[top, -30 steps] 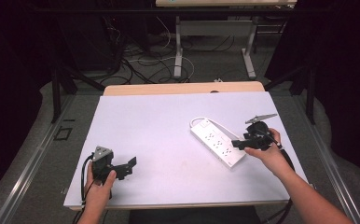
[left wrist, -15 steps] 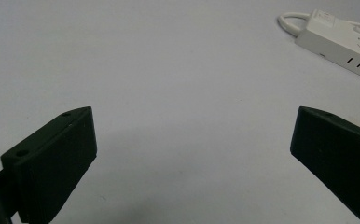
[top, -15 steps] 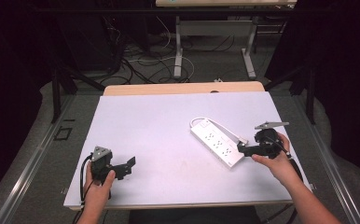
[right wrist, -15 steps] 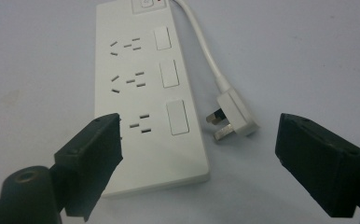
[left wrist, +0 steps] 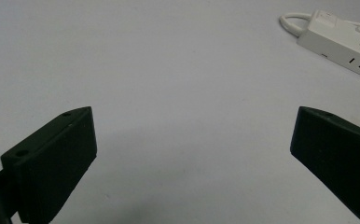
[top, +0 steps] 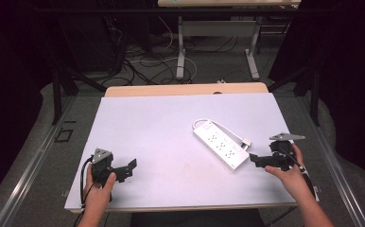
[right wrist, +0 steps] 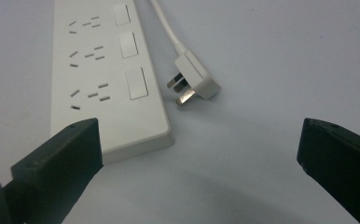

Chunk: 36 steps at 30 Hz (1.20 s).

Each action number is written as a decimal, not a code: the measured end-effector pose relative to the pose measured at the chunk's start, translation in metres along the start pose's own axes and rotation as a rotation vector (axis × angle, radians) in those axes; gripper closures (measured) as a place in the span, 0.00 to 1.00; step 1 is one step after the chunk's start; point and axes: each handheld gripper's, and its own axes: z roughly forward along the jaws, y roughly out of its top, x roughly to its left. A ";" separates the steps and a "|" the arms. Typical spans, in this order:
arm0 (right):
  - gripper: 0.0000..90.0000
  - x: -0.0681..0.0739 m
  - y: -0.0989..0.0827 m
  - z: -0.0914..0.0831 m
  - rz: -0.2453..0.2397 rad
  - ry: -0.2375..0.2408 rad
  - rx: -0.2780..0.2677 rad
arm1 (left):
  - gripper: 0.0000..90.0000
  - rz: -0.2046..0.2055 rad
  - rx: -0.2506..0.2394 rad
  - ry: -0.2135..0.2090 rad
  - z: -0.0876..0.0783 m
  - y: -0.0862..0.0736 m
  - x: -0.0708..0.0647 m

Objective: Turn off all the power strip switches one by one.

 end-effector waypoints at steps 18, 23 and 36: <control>0.00 -0.018 -0.032 0.000 0.064 -0.066 -0.059 | 0.00 -0.004 0.004 0.003 0.000 -0.001 0.000; 0.00 -0.021 -0.038 0.000 0.070 -0.078 -0.073 | 0.00 -0.004 0.003 0.004 0.000 -0.001 0.001; 0.00 -0.020 -0.042 0.003 0.083 -0.075 -0.069 | 0.00 -0.007 0.004 0.003 0.002 0.000 0.001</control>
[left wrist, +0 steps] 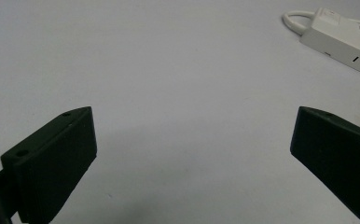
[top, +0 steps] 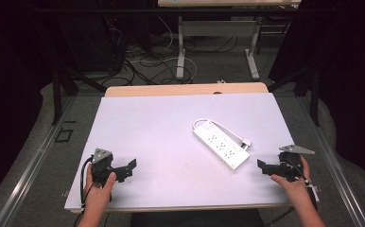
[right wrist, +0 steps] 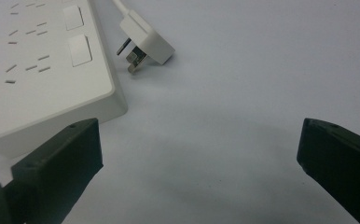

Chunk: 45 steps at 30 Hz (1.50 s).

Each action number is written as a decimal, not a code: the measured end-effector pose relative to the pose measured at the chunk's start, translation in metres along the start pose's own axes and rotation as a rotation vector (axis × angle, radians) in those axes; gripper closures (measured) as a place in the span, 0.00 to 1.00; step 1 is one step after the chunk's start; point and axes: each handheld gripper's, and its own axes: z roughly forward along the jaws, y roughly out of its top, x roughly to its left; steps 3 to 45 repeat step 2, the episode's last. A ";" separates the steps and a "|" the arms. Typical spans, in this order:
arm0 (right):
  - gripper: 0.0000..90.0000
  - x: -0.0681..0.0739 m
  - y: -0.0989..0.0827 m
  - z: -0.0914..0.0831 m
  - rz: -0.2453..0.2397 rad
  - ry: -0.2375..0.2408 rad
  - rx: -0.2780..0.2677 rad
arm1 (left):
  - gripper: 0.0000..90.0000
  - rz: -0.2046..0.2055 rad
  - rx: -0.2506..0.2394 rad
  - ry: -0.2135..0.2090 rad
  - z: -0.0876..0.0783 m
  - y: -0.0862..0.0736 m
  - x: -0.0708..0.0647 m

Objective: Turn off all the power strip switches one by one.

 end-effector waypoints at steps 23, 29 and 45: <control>0.00 0.000 0.000 -0.001 -0.002 0.001 -0.005 | 0.00 0.002 0.005 0.000 0.000 0.000 0.000; 0.00 0.000 0.000 -0.001 -0.002 0.001 -0.005 | 0.00 0.002 0.005 0.000 0.000 0.000 0.000; 0.00 0.000 0.000 -0.001 -0.002 0.001 -0.005 | 0.00 0.002 0.005 0.000 0.000 0.000 0.000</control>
